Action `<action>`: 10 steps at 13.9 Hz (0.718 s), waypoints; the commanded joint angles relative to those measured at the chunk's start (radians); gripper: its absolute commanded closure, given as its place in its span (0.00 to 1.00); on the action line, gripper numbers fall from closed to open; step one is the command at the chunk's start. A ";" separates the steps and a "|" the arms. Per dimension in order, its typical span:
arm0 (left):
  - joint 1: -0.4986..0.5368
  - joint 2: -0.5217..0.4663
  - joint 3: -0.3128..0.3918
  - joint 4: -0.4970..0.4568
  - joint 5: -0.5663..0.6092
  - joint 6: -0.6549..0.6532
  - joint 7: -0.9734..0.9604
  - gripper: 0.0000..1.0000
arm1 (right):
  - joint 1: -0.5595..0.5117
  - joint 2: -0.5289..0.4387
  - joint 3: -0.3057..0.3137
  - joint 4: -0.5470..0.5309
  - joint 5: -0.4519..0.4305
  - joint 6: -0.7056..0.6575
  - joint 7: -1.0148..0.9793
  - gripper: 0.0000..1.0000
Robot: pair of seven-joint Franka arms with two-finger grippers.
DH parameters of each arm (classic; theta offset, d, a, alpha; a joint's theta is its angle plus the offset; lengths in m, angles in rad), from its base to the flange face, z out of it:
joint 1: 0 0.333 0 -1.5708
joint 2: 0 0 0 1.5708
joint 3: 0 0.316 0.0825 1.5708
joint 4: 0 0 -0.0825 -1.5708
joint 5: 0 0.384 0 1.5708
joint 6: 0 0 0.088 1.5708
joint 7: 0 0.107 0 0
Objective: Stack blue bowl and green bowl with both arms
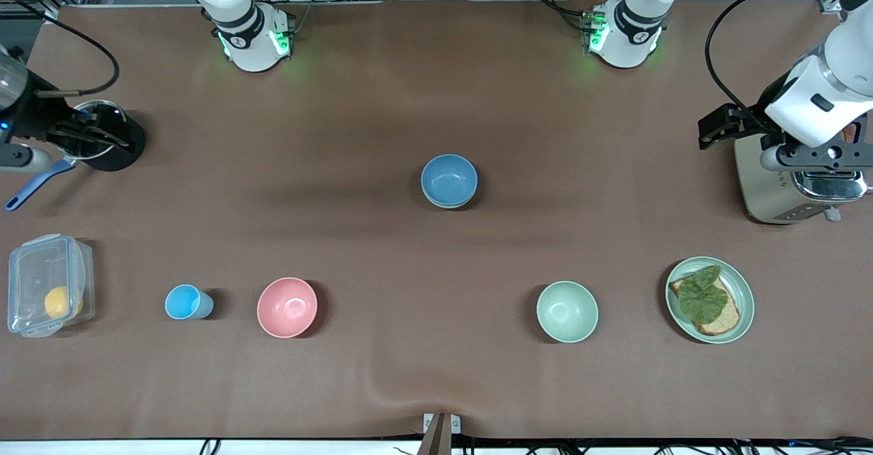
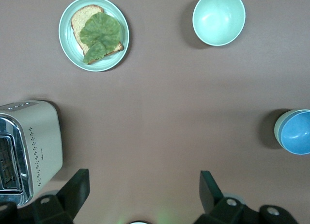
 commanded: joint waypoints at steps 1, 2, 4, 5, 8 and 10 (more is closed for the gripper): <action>0.004 -0.047 -0.004 -0.014 -0.021 -0.005 0.010 0.00 | 0.009 -0.016 -0.028 -0.007 -0.017 0.021 -0.073 0.00; 0.000 -0.044 -0.006 -0.013 -0.021 -0.004 0.008 0.00 | 0.012 -0.018 -0.031 -0.007 -0.017 0.021 -0.073 0.00; 0.000 -0.036 -0.012 -0.013 -0.020 0.014 0.007 0.00 | 0.013 -0.016 -0.030 -0.007 -0.019 0.025 -0.073 0.00; 0.001 -0.034 -0.012 -0.014 -0.020 0.030 0.007 0.00 | 0.013 -0.016 -0.030 -0.008 -0.019 0.031 -0.074 0.00; 0.012 -0.033 -0.012 -0.014 -0.021 0.045 0.007 0.00 | 0.013 -0.016 -0.025 -0.007 -0.019 0.034 -0.082 0.00; 0.009 -0.031 -0.012 -0.013 -0.020 0.047 0.008 0.00 | 0.013 -0.016 -0.028 -0.008 -0.019 0.034 -0.081 0.00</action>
